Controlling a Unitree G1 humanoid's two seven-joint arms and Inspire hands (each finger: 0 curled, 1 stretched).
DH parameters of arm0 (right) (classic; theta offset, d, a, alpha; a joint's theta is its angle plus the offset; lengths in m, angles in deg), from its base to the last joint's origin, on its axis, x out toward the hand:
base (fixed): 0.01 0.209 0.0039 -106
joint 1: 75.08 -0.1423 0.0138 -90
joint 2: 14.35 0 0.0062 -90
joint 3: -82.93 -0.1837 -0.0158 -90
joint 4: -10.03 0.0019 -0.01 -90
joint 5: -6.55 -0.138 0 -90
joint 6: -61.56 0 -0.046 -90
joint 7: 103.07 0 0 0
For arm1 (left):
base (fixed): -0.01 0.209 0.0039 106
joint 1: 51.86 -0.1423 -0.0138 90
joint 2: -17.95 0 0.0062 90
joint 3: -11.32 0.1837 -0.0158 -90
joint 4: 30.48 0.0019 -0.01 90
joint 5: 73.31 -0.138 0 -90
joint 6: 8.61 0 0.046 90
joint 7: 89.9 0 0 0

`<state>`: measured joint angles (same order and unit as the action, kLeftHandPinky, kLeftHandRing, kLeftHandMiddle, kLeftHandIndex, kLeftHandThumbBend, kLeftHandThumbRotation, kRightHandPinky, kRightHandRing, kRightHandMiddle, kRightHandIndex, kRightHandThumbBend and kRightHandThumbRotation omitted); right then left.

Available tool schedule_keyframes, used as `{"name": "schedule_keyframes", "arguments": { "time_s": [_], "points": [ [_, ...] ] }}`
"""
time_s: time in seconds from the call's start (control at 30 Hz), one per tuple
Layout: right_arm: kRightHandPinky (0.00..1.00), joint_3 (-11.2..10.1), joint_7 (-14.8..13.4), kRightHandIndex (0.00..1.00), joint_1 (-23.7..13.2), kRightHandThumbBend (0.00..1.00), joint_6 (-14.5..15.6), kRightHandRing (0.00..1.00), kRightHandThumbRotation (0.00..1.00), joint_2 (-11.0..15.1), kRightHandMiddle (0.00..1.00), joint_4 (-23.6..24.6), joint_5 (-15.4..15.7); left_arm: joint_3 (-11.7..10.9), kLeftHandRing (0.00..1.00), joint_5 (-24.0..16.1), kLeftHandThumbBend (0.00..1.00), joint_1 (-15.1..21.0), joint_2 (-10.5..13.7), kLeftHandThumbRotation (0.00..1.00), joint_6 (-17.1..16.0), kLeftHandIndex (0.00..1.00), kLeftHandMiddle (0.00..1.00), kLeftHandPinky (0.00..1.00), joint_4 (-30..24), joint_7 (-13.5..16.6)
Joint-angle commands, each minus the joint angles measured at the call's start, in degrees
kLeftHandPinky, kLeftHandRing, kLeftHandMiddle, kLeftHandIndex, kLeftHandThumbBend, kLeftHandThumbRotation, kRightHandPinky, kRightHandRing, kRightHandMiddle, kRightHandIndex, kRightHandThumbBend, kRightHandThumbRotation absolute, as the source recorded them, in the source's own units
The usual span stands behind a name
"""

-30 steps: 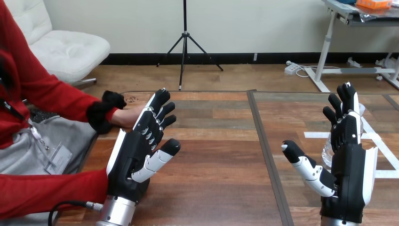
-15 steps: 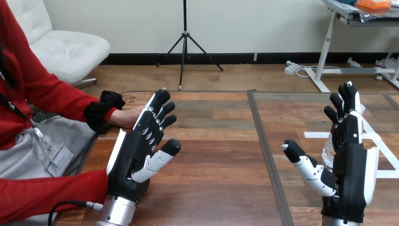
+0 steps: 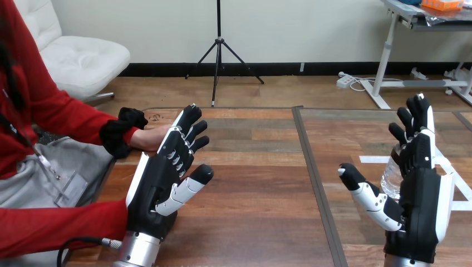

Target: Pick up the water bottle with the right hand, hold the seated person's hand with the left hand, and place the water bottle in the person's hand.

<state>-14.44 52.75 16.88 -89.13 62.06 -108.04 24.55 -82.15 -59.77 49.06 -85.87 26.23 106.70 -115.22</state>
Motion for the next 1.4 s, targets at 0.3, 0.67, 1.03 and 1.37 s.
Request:
{"name": "schedule_keyframes", "arguments": {
  "time_s": [0.3,0.67,1.03,1.37],
  "points": [
    [0.87,-0.6,-0.8,0.96,-1.0,1.0,0.1,0.93,0.55,-0.3,0.96,3.2,1.1,-1.0,0.92,1.1,1.0,2.7,-0.2,0.64,-1.8,0.94,0.95,0.87,-2.3,-0.5],
    [0.87,-0.4,-0.9,0.97,-1.2,1.0,-0.2,0.93,0.54,-0.1,0.96,2.6,1.2,-1.1,0.92,0.3,1.0,2.8,-0.1,0.64,-2.4,0.93,0.95,0.86,-2.1,0.1],
    [0.87,-0.2,-0.9,0.97,-1.4,1.0,0.0,0.93,0.54,-0.3,0.96,2.0,0.9,-0.9,0.92,0.6,1.0,3.1,0.0,0.63,-2.4,0.93,0.95,0.86,-1.7,-0.4],
    [0.88,-0.2,-1.1,0.97,-1.7,1.0,-0.1,0.93,0.54,-0.3,0.96,1.4,1.0,-1.0,0.93,1.3,1.0,3.3,0.0,0.62,-1.9,0.93,0.96,0.87,-1.7,-1.1]
  ]
}}
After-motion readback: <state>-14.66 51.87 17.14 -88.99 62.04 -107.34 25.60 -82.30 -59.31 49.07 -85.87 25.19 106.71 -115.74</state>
